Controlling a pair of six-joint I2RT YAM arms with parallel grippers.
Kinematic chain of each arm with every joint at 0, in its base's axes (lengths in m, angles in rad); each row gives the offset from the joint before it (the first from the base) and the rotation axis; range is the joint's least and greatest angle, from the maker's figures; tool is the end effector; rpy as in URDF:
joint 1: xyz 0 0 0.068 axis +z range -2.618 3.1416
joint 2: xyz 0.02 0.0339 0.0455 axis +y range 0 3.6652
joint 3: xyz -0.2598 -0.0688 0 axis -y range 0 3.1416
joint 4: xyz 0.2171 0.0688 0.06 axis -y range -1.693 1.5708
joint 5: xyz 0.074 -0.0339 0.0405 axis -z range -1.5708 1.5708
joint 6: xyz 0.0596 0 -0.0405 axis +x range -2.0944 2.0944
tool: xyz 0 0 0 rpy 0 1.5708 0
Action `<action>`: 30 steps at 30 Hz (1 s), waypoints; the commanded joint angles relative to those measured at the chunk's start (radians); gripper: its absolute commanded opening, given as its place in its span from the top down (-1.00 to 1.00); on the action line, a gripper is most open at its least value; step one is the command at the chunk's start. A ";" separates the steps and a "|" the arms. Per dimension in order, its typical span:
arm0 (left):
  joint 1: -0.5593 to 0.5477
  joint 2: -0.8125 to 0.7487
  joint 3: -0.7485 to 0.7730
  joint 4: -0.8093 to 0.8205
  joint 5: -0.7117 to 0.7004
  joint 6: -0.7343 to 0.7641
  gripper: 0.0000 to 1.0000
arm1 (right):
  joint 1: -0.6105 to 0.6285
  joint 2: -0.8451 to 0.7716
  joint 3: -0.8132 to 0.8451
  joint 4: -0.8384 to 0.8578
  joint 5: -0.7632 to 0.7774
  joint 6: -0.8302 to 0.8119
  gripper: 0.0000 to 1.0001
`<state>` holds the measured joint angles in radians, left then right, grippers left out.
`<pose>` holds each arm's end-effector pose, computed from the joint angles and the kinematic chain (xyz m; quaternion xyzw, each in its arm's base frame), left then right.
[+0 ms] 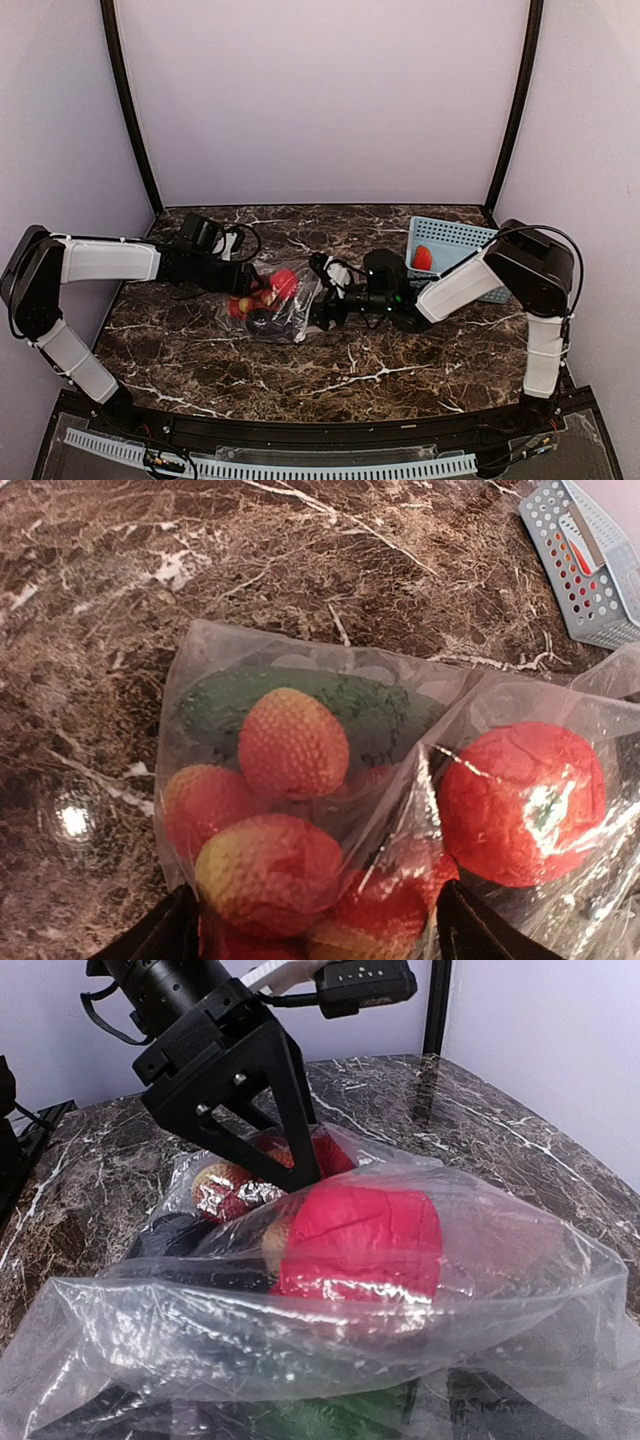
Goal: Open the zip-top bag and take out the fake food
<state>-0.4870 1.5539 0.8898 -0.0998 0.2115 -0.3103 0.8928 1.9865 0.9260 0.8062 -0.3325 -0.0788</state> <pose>0.2761 -0.1604 0.1952 0.1220 0.9074 -0.2410 0.3221 0.2417 0.3311 0.1582 -0.4538 0.6426 0.3590 0.5022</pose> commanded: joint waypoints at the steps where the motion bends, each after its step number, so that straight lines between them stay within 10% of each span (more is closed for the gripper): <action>1: -0.009 0.030 0.034 0.025 0.114 0.011 -0.49 | -0.003 0.032 0.038 0.012 -0.049 -0.012 -0.83; 16: -0.088 0.065 0.070 0.025 0.146 0.129 -0.37 | -0.016 0.105 0.139 -0.036 0.013 0.013 -0.80; 30: -0.071 0.046 0.056 0.013 0.050 0.100 0.88 | -0.026 0.058 0.095 -0.066 0.012 -0.001 -0.10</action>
<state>-0.5663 1.6241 0.9493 -0.0719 0.2897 -0.1978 0.8757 2.0850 1.0641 0.7372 -0.3321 -0.0753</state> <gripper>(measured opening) 0.117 0.604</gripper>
